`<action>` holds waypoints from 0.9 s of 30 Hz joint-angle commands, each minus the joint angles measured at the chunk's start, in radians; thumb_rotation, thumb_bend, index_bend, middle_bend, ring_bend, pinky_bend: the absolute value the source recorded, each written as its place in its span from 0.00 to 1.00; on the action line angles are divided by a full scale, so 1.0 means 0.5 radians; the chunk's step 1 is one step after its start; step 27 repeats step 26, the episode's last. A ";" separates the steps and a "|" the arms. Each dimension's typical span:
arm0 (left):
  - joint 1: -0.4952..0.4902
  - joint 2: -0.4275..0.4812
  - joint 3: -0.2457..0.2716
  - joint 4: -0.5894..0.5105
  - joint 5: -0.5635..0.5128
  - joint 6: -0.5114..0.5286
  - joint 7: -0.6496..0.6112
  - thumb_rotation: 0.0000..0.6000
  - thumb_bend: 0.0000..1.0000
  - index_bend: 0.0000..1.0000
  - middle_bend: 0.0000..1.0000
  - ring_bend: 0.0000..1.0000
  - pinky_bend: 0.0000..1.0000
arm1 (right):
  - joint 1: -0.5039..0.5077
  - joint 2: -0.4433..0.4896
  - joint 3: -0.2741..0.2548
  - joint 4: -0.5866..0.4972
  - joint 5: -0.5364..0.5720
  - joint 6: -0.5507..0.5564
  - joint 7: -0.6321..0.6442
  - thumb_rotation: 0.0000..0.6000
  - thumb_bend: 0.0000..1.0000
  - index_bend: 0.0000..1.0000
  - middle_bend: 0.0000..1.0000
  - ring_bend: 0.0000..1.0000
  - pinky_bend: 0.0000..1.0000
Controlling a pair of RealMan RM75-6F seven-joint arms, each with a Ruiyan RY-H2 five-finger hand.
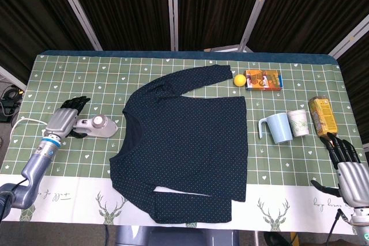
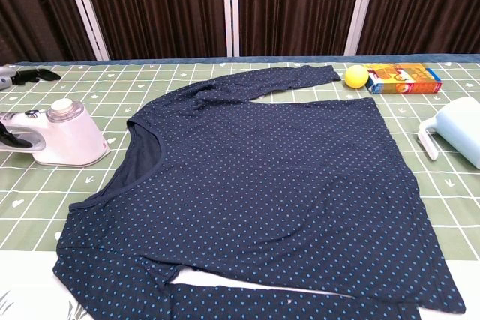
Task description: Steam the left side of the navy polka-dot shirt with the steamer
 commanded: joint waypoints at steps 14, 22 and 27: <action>0.466 0.505 0.046 -0.775 0.233 0.899 0.132 1.00 0.00 0.00 0.00 0.00 0.00 | -0.011 0.000 -0.004 0.018 -0.017 0.029 0.008 1.00 0.00 0.00 0.00 0.00 0.00; 0.769 0.682 0.169 -1.292 0.236 1.251 0.607 1.00 0.00 0.00 0.00 0.00 0.00 | -0.020 -0.031 0.018 0.053 0.005 0.065 -0.070 1.00 0.00 0.00 0.00 0.00 0.00; 0.867 0.681 0.205 -1.372 0.300 1.384 0.605 1.00 0.00 0.00 0.00 0.00 0.00 | -0.026 -0.055 0.025 0.060 0.005 0.087 -0.137 1.00 0.00 0.00 0.00 0.00 0.00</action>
